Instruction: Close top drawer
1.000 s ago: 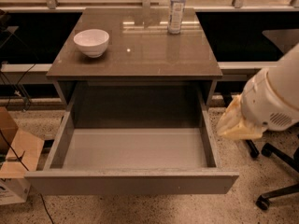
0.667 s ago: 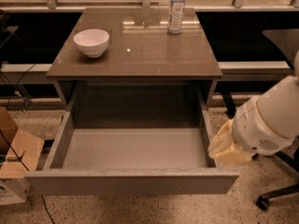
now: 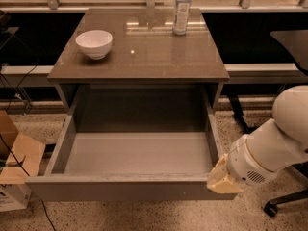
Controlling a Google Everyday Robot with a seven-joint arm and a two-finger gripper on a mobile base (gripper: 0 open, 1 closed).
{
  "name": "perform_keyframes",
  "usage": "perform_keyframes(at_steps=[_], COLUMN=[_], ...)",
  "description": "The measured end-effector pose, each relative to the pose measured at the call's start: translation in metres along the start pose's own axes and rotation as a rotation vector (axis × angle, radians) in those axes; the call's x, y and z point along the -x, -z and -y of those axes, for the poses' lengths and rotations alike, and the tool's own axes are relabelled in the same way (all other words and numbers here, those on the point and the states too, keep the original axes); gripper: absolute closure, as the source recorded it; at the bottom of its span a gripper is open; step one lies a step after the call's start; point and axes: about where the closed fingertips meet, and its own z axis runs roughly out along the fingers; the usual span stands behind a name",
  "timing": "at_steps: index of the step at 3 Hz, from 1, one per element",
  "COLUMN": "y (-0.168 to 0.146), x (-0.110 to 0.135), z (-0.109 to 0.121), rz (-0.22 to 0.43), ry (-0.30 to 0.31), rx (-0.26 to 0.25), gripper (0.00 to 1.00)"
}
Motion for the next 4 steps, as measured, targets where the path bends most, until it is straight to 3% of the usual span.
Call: perform_keyframes(at_steps=[2,3,4], y=[-0.066,-0.071,-0.081], x=[-0.027,-0.03,-0.024], z=[0.02,0.022,0.041], rz=[-0.026,-0.029,-0.019], ry=[-0.106,-0.116,-0.121], rx=[0.087,0.092,0.093], gripper=[1.0,1.0,1.0])
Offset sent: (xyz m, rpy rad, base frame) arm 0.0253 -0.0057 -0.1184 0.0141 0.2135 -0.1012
